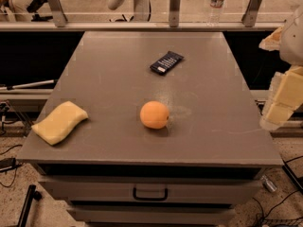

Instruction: Pick rxbar blueberry

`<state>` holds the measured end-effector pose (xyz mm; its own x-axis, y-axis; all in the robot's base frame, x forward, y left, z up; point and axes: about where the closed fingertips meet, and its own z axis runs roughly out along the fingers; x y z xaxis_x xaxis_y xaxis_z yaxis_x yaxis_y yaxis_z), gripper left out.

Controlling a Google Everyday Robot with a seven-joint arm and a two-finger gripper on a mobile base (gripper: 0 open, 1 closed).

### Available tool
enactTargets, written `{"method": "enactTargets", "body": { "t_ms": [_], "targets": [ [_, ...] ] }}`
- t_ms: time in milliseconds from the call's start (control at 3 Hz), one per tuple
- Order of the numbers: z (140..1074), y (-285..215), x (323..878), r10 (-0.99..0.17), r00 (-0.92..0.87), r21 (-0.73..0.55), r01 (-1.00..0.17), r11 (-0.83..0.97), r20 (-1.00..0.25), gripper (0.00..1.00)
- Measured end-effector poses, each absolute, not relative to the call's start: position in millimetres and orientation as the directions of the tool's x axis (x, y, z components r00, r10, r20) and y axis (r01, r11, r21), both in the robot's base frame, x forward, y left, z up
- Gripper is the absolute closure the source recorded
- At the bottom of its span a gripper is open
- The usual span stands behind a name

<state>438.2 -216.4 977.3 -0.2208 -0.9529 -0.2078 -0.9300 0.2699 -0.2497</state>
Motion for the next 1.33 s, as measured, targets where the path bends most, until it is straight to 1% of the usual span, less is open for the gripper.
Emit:
{"method": "enactTargets", "body": {
  "t_ms": [667,1000,1333],
  "targets": [
    [975.8,-230.9,452.6,-0.936,-0.266,-0.288,-0.900,0.327,-0.233,0.00],
    [965.4,-235.0,507.1,-0.932,-0.260,-0.294,-0.897,0.330,-0.254,0.00],
    [960.6,-217.9,564.0,-0.936,-0.209,-0.293,-0.911,0.291,-0.283,0.00]
  ]
}}
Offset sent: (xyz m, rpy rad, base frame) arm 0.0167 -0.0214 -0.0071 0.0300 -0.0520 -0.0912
